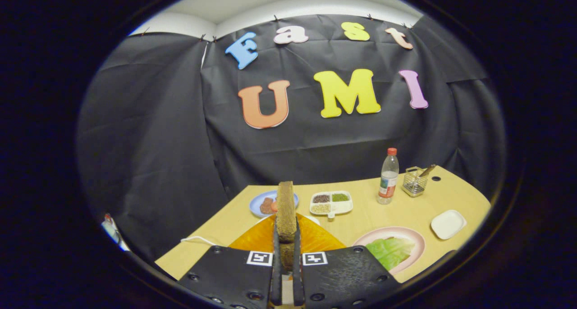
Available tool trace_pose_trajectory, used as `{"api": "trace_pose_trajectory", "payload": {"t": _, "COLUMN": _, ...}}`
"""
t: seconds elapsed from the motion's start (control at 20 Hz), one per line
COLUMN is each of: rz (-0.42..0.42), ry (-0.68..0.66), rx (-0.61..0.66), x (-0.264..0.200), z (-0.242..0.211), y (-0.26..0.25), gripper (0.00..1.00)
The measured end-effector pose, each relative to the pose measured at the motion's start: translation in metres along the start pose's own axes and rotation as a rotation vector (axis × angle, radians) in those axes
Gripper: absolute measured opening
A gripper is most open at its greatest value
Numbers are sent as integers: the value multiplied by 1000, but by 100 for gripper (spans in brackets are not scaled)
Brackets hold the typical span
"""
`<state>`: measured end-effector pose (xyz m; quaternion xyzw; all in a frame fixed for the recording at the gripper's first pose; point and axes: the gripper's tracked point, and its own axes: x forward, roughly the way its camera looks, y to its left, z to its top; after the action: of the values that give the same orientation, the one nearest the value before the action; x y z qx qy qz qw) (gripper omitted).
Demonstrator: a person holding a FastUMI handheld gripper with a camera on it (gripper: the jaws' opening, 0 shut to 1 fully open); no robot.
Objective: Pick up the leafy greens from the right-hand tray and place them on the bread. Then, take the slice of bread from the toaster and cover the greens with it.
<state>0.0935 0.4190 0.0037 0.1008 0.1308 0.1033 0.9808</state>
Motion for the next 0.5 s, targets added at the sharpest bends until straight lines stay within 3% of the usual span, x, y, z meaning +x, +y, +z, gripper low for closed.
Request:
{"api": "trace_pose_trajectory", "payload": {"t": 0.25, "rz": 11, "ry": -102, "rx": 30, "x": -30, "z": 42, "y": -21, "gripper": 9}}
{"api": "trace_pose_trajectory", "payload": {"t": 0.5, "rz": -45, "ry": -85, "rx": 44, "x": -31, "z": 33, "y": -86, "gripper": 9}}
